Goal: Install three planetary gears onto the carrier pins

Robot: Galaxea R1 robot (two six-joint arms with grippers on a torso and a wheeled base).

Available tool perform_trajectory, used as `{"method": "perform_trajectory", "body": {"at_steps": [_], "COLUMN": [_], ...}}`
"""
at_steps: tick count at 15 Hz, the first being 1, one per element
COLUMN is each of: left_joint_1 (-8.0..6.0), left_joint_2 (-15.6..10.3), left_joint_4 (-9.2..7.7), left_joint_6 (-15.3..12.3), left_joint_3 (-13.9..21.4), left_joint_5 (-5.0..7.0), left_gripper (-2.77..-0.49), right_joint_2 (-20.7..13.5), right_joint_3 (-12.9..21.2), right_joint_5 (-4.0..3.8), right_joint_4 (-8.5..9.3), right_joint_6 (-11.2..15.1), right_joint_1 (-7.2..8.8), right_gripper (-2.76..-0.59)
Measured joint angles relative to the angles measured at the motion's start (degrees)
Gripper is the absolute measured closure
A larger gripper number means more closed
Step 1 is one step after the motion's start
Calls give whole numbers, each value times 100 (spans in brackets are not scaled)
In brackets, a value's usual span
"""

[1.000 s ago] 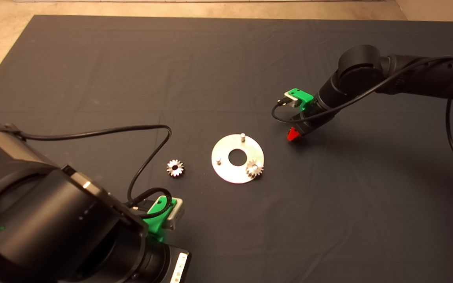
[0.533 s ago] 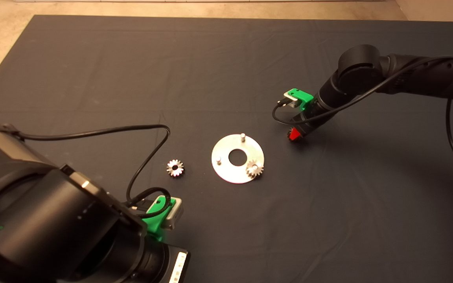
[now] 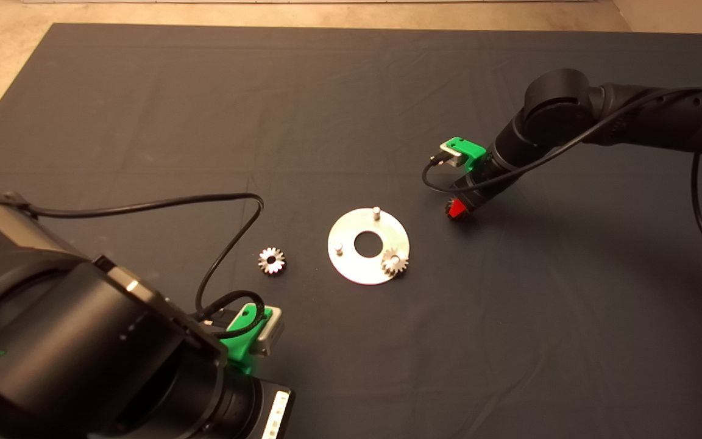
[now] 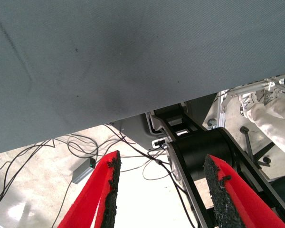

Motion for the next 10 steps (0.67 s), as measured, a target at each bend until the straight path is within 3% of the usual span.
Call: {"method": "perform_trajectory", "body": {"at_steps": [10], "left_joint_1": [0], "left_joint_2": [2], "left_joint_4": [0], "left_joint_6": [0], "left_joint_3": [0], "left_joint_5": [0], "left_gripper": [-118], "right_joint_2": [154], "right_joint_3": [213], "right_joint_5": [-92], "right_joint_4": [52], "right_joint_6": [-157], "right_joint_1": [0], "right_gripper": [-94]}}
